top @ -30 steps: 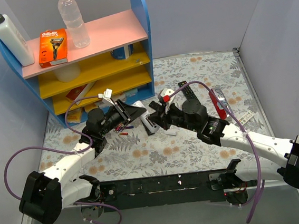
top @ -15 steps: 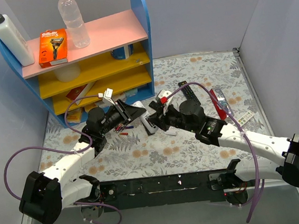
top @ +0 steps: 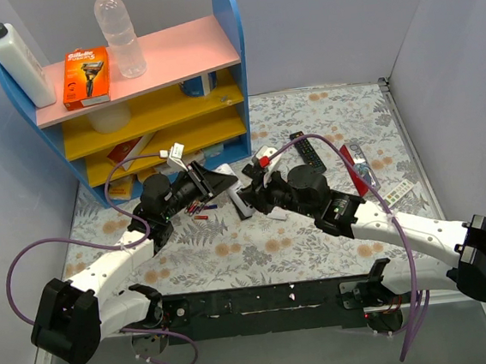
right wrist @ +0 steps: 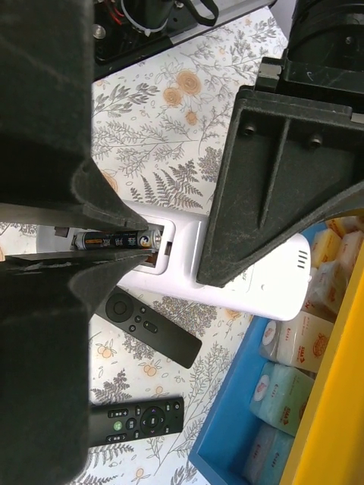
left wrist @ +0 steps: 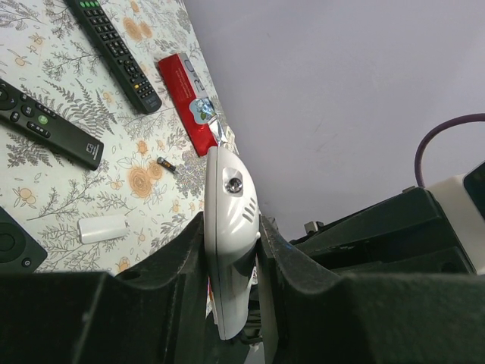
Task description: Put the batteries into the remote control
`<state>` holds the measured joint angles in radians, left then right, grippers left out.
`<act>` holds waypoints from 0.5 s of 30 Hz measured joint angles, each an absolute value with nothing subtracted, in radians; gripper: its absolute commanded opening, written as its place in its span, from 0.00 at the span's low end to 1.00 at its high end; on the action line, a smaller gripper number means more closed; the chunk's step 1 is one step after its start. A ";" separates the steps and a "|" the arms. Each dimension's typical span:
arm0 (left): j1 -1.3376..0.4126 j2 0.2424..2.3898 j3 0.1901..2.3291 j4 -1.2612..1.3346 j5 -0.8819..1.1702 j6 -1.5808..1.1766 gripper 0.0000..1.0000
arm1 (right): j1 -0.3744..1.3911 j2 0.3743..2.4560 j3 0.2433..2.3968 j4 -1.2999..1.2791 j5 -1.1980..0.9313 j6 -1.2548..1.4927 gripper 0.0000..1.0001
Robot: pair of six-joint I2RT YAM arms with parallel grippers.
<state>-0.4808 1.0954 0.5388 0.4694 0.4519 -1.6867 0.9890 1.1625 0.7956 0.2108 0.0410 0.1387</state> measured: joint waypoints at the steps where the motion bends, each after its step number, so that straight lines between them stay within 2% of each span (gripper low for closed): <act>1: -0.481 1.095 0.539 0.469 0.451 -1.687 0.00 | 0.990 1.163 0.796 0.211 0.048 0.146 0.23; 9: -0.481 1.096 0.540 0.470 0.433 -1.683 0.00 | 0.996 1.156 0.786 0.216 0.084 0.178 0.31; 15: -0.480 1.096 0.540 0.467 0.424 -1.681 0.00 | 0.997 1.151 0.775 0.228 0.085 0.182 0.31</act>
<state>-0.4797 1.0958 0.5400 0.4667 0.4240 -1.6810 0.9974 1.1507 0.7746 0.2283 0.0853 0.1822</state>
